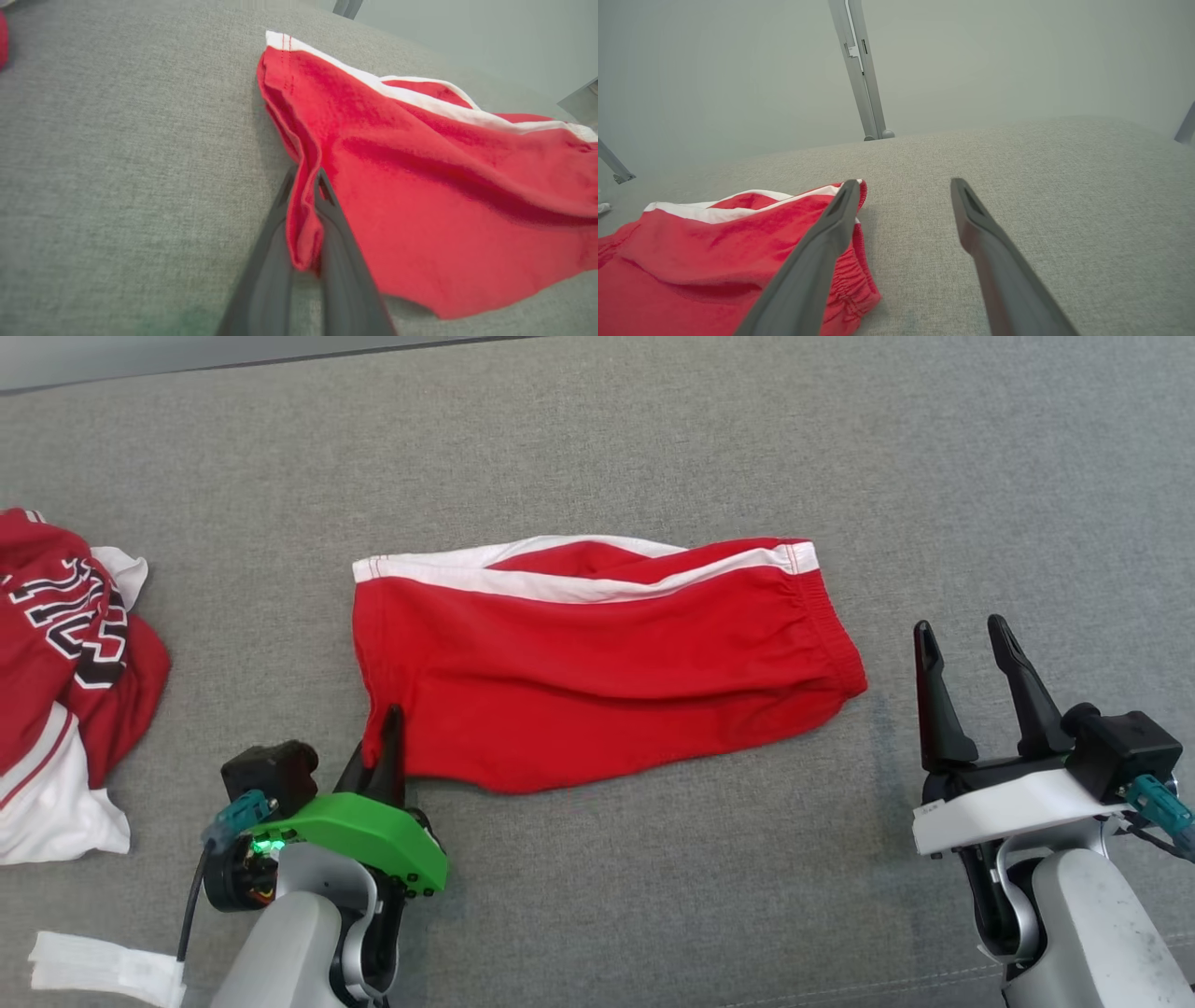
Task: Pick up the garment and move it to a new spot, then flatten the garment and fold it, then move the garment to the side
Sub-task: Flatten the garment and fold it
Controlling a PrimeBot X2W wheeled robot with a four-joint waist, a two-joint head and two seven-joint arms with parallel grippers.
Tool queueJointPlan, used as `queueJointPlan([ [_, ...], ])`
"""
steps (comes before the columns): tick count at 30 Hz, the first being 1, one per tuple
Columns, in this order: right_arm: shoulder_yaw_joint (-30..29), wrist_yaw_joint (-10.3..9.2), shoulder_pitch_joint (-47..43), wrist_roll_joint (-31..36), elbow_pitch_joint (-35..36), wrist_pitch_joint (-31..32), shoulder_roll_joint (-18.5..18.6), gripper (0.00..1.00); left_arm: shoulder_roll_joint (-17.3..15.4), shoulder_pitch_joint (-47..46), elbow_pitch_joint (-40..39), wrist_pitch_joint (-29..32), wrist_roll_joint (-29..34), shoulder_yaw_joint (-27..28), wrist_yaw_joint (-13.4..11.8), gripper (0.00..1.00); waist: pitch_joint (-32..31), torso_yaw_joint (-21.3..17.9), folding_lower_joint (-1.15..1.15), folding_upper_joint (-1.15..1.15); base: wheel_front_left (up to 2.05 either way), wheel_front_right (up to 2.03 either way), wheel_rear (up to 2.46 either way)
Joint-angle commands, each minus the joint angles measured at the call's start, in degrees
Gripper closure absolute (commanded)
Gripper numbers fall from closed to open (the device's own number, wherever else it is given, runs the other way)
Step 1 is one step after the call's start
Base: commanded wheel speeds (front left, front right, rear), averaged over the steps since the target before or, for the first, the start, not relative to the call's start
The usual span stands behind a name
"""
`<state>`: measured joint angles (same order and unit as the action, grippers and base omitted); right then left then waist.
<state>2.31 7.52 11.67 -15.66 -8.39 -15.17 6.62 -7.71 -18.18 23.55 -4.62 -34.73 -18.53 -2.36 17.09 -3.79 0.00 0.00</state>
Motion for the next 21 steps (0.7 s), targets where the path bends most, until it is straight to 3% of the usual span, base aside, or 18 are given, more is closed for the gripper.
queueJointPlan([
  [1,0.16,-0.06,-0.96,0.29,-0.28,-0.13,0.35,0.0,-0.32,1.87,-2.35,-0.67,0.71,0.43,-1.57,0.68,-0.82,0.59,0.0,0.0,0.0,0.0,0.0],
  [2,0.27,-0.06,-0.9,0.29,-0.38,-0.13,0.39,0.0,-0.44,3.06,-4.56,-1.31,1.26,0.05,-2.02,0.0,-0.99,0.6,0.0,0.0,0.0,0.0,0.0],
  [6,0.58,-0.06,-0.67,0.34,-0.65,-0.13,0.68,0.0,-0.9,3.73,-7.93,-4.51,2.23,0.24,-2.32,0.0,-1.44,0.45,0.0,0.0,0.0,0.0,0.0],
  [11,0.58,-0.06,-0.26,1.01,-0.9,-0.13,1.11,0.0,-3.28,3.22,-12.24,-9.2,7.59,1.65,-4.97,0.0,-2.63,0.69,0.0,0.0,0.0,0.0,0.0],
  [17,0.78,-0.06,-1.09,1.98,-1.7,-0.13,1.44,0.0,-6.73,4.65,-16.65,-10.22,14.79,2.36,-8.18,0.0,-4.56,0.82,0.0,0.0,0.0,0.0,0.0],
  [21,0.98,-0.06,-1.38,2.36,-2.41,-0.13,1.64,0.0,-8.0,6.94,-18.3,-9.98,15.94,2.11,-9.08,0.0,-5.37,0.84,0.0,0.0,0.0,0.0,0.0],
])
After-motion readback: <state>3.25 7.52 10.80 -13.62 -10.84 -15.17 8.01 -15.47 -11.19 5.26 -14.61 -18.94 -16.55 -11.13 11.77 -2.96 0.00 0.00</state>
